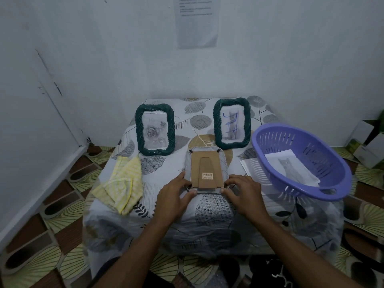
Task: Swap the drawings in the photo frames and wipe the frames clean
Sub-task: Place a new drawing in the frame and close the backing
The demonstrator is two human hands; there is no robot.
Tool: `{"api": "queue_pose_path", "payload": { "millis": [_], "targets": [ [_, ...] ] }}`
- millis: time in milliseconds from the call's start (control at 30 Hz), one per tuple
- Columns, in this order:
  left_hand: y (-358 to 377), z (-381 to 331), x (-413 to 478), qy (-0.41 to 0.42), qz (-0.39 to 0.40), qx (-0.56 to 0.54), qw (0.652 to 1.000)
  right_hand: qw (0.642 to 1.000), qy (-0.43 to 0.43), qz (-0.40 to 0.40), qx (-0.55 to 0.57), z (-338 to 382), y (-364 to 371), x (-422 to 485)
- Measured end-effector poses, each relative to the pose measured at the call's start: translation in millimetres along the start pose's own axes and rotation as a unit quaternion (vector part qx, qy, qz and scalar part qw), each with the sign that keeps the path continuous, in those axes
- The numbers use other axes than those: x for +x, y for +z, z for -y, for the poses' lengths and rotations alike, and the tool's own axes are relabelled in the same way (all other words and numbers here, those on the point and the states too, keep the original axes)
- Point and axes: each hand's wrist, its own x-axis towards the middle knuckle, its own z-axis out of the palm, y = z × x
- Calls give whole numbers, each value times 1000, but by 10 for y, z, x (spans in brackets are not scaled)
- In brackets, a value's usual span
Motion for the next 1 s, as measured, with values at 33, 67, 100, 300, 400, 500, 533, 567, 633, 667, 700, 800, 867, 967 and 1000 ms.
{"api": "queue_pose_path", "payload": {
  "millis": [33,67,100,300,400,500,533,567,633,667,700,800,867,967,1000],
  "targets": [
    [3,2,-1,9,-7,2,1000,1000,1,3,4,0,-1,3],
    [8,4,-1,13,-11,4,1000,1000,3,4,8,-3,1,5],
    [12,11,-1,12,-11,6,1000,1000,3,5,11,-5,2,7],
    [24,68,50,-9,15,5,1000,1000,12,-9,11,5,5,18],
    [34,89,60,-11,19,-1,1000,1000,10,-7,13,16,-5,21],
    [46,99,59,-8,15,2,1000,1000,19,-7,20,22,-2,24],
    [51,102,58,-8,13,2,1000,999,24,-2,23,30,-1,25],
    [58,110,59,-7,12,3,1000,999,30,3,24,34,-2,28],
    [69,121,61,-6,12,8,1000,999,39,20,26,23,-5,41],
    [71,123,62,-6,11,10,1000,998,42,28,26,19,-11,45],
    [70,119,64,-7,11,11,1000,998,44,35,26,16,-16,48],
    [63,107,71,-11,13,1,1000,998,42,42,20,43,-35,46],
    [67,111,73,-11,12,-6,1000,998,36,43,17,66,-50,35],
    [74,126,77,-13,10,-10,1000,998,40,45,18,61,-71,13],
    [74,128,76,-12,10,-11,1000,998,40,44,19,60,-76,8]
  ]
}}
